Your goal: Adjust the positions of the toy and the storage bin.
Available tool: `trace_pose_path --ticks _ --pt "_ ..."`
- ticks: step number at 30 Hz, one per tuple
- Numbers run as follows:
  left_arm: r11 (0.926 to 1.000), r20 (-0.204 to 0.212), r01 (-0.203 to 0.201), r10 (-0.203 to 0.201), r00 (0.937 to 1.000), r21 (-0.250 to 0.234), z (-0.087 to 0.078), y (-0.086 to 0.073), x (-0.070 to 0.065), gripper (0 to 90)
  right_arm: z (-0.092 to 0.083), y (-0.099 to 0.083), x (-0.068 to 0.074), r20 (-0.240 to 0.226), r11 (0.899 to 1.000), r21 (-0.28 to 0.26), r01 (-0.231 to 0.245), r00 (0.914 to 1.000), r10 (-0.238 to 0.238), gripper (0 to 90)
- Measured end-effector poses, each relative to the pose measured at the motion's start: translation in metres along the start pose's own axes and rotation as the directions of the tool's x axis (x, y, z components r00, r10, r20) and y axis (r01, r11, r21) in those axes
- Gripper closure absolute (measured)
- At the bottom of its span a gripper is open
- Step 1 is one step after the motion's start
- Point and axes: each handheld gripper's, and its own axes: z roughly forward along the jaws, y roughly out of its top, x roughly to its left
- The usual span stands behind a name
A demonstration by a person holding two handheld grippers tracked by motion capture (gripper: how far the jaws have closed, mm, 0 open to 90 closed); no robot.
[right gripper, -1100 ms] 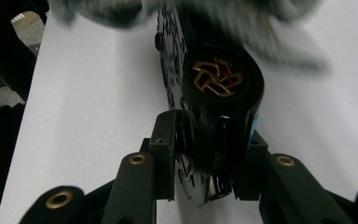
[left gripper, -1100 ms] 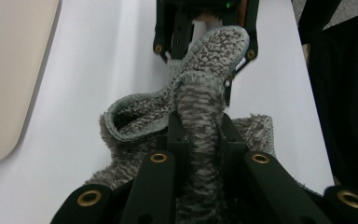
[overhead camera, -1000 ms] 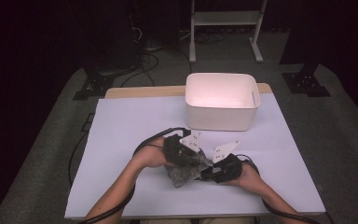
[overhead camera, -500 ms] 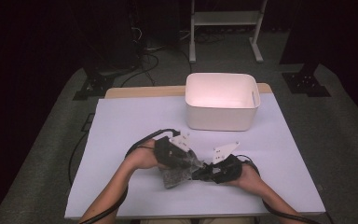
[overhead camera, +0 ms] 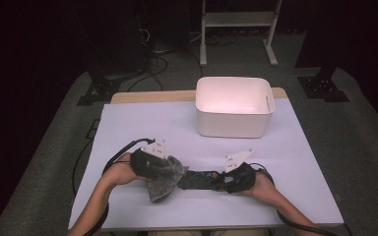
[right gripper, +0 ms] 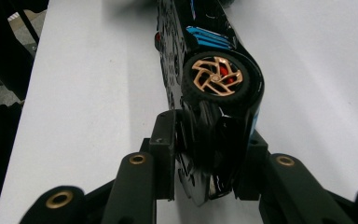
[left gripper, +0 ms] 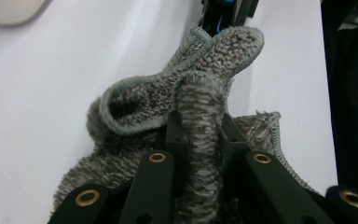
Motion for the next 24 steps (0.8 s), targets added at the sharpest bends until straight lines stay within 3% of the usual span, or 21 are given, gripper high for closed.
trace_pose_path --ticks 15,24 --pt "0.9980 0.050 0.010 -0.007 0.9987 -0.062 0.018 0.000 0.001 78.8 -0.004 0.000 0.001 0.005 1.000 0.023 0.002 1.0000 -0.002 66.0" --pt "0.9969 0.084 -0.031 0.037 0.9957 -0.072 0.035 0.016 -0.002 78.6 -0.021 -0.011 0.003 0.025 0.998 0.055 -0.003 0.9997 0.002 65.9"
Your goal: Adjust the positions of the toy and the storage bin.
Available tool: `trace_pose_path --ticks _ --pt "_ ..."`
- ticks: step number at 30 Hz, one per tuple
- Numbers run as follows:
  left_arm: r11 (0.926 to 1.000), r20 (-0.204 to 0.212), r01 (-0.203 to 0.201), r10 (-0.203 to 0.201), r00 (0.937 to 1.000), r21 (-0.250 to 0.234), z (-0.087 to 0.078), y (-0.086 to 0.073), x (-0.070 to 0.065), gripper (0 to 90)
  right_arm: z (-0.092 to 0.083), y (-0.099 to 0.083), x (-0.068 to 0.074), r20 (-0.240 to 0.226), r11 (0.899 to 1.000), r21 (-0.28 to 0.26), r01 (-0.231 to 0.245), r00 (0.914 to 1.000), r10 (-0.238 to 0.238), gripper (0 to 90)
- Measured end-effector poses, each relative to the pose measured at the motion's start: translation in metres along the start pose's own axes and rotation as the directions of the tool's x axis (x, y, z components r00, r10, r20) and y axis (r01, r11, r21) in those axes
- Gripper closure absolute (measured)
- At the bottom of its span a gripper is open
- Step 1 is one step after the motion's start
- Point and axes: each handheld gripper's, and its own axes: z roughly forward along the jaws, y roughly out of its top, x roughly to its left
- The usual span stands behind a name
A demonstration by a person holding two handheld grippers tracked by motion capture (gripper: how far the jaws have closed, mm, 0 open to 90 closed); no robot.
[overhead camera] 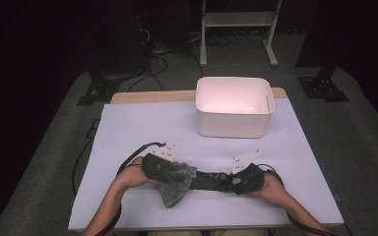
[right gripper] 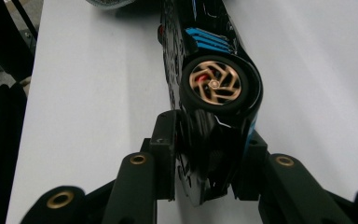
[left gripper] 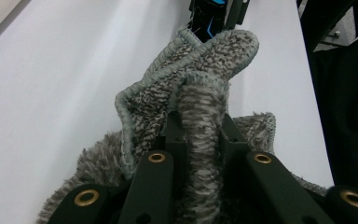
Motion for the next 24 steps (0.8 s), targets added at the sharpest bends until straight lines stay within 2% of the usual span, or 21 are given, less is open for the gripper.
trace_pose_path --ticks 4,7,9,16,20,24 --pt "0.9999 0.018 -0.012 0.012 0.9998 -0.003 0.006 0.005 0.000 78.4 -0.008 -0.005 -0.001 -0.005 1.000 0.016 -0.016 0.9999 0.016 64.5" --pt "0.9999 0.022 -0.015 0.015 0.9996 -0.002 0.007 0.005 0.000 78.3 -0.010 -0.003 -0.002 -0.007 0.999 0.035 -0.015 0.9999 0.015 57.0" --pt "0.9998 0.023 -0.019 0.019 0.9996 -0.004 0.007 0.004 -0.001 78.2 -0.012 0.000 -0.001 -0.007 0.999 0.049 -0.011 0.9999 0.011 55.1" --pt "0.9995 0.026 -0.029 0.029 0.9992 -0.010 0.007 0.002 -0.004 78.1 -0.008 0.021 -0.001 -0.032 0.997 0.078 0.009 0.9995 -0.006 48.2" --pt "0.9995 0.030 -0.026 0.027 0.9992 -0.020 0.007 0.000 -0.004 78.0 -0.002 0.034 0.002 -0.035 0.994 0.100 0.038 0.9988 -0.034 47.1" --pt "0.9994 0.035 -0.023 0.023 0.9991 -0.027 0.008 -0.003 -0.005 77.9 0.007 0.049 0.004 -0.034 0.987 0.140 0.074 0.9969 -0.070 47.2"
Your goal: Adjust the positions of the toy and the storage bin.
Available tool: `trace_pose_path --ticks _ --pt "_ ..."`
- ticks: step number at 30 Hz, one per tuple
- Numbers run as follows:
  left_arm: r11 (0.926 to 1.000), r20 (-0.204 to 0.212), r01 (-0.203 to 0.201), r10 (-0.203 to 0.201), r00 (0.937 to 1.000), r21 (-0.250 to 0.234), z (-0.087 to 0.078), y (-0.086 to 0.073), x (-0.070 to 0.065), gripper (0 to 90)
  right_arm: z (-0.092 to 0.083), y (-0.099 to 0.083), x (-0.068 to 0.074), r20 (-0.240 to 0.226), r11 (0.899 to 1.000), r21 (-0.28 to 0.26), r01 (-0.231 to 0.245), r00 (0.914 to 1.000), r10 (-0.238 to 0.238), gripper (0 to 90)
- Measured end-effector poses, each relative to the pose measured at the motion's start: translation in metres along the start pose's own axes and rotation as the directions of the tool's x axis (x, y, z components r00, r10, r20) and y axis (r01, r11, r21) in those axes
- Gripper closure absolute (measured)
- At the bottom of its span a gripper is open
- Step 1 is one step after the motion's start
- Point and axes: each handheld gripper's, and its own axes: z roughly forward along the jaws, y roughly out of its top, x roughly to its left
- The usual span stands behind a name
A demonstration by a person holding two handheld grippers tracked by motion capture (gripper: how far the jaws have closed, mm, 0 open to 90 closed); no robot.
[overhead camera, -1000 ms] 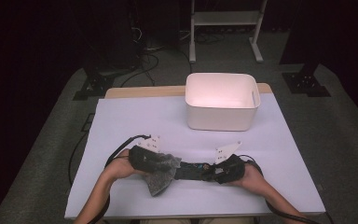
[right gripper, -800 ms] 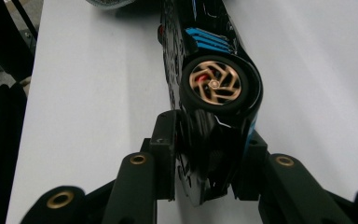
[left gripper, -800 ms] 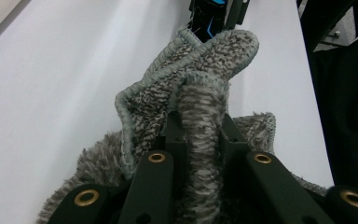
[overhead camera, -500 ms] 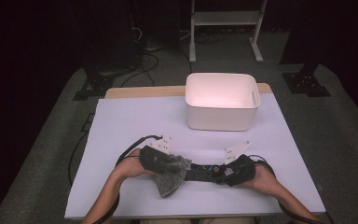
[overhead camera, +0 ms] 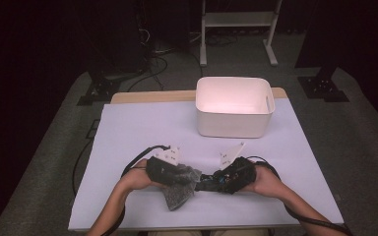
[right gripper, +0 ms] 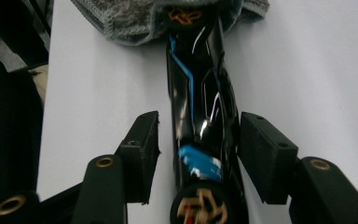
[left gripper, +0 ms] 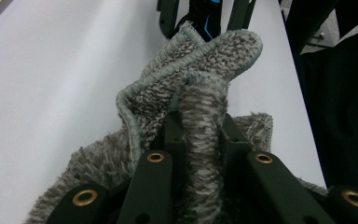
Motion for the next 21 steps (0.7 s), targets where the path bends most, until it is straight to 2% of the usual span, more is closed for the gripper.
trace_pose_path --ticks 7,15,21 --pt "1.0000 0.004 0.002 -0.002 1.0000 0.000 0.000 0.000 0.000 77.8 0.017 0.019 0.000 0.000 0.995 0.085 0.046 0.9989 -0.046 49.0" --pt "0.9999 0.008 0.000 0.000 1.0000 0.013 -0.001 0.001 0.000 77.9 0.028 0.032 -0.002 -0.009 0.984 0.169 0.064 0.9979 -0.064 54.3" --pt "0.9995 -0.007 0.031 -0.031 0.9995 -0.005 -0.006 -0.007 0.004 77.9 0.027 0.030 -0.004 -0.005 0.987 0.145 0.063 0.9980 -0.063 55.0"
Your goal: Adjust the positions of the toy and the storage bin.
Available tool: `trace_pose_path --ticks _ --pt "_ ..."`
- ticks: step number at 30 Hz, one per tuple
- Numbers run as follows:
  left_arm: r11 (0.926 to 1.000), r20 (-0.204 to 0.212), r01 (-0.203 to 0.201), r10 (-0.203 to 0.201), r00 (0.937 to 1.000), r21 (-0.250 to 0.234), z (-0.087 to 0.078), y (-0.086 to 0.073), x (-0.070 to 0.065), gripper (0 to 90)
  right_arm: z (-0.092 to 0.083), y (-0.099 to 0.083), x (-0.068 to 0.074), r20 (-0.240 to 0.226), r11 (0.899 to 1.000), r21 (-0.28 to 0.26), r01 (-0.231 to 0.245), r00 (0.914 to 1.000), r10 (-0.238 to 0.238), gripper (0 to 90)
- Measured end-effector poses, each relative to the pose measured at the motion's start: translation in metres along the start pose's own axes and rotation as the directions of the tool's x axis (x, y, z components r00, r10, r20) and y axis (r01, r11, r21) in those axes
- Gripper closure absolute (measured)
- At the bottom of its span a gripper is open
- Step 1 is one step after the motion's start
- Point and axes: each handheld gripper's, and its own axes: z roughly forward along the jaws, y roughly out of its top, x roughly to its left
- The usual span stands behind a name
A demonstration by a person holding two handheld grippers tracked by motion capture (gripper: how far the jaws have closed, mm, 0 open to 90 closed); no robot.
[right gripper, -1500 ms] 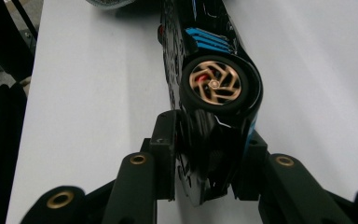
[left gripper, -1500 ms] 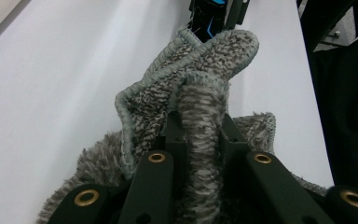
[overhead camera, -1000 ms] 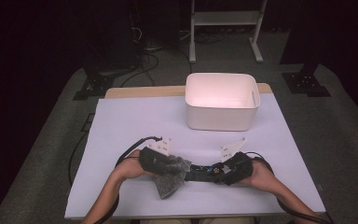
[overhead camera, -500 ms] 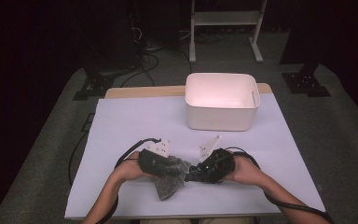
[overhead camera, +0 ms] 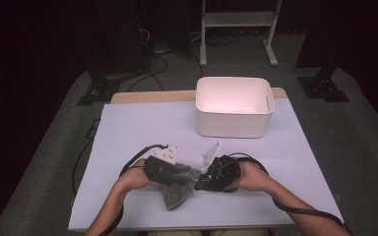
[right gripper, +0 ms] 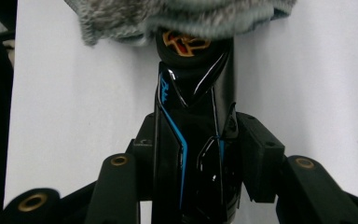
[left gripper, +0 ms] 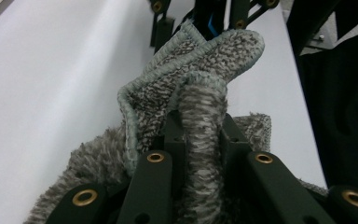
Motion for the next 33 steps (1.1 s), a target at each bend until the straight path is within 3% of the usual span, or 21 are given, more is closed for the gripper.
trace_pose_path --ticks 5,9,12,14,18,23,25,29,33 --pt "0.9992 -0.016 0.026 -0.026 0.9995 -0.032 -0.007 -0.007 0.002 77.9 -0.003 -0.002 -0.003 0.005 0.997 -0.071 -0.025 0.9997 0.026 55.1" --pt "0.9989 -0.041 0.005 -0.007 0.9991 -0.046 -0.020 0.003 0.003 78.0 -0.005 0.003 -0.005 0.006 0.990 -0.139 -0.032 0.9994 0.033 55.1" --pt "0.9977 -0.066 -0.012 0.008 0.9978 -0.066 -0.035 0.012 0.004 78.1 -0.009 0.008 -0.008 0.016 0.979 -0.200 -0.040 0.9989 0.044 55.2" --pt "0.9974 -0.090 -0.030 0.024 0.9957 -0.066 -0.045 0.021 0.004 78.1 -0.013 0.012 -0.011 0.015 0.964 -0.259 -0.054 0.9981 0.060 55.2" --pt "0.9959 -0.104 -0.068 0.062 0.9927 -0.060 -0.058 0.040 0.001 78.4 -0.016 0.018 -0.013 0.026 0.952 -0.304 -0.044 0.9982 0.054 55.3" --pt "0.9953 -0.075 -0.087 0.084 0.9937 -0.041 -0.047 0.054 -0.001 78.4 -0.011 0.012 -0.010 0.025 0.953 -0.301 -0.045 0.9981 0.056 55.3" --pt "0.9952 -0.065 -0.089 0.087 0.9941 -0.041 -0.044 0.057 0.000 78.4 -0.013 0.004 -0.011 0.012 0.940 -0.332 -0.073 0.9966 0.082 55.3" --pt "0.9940 -0.057 -0.107 0.106 0.9928 -0.024 -0.038 0.062 0.000 78.4 -0.019 -0.009 -0.011 0.008 0.938 -0.338 -0.082 0.9959 0.090 55.3" --pt "0.9959 -0.052 -0.086 0.084 0.9951 -0.029 -0.037 0.059 0.002 78.4 -0.027 -0.022 -0.009 0.014 0.936 -0.339 -0.090 0.9948 0.101 55.3"
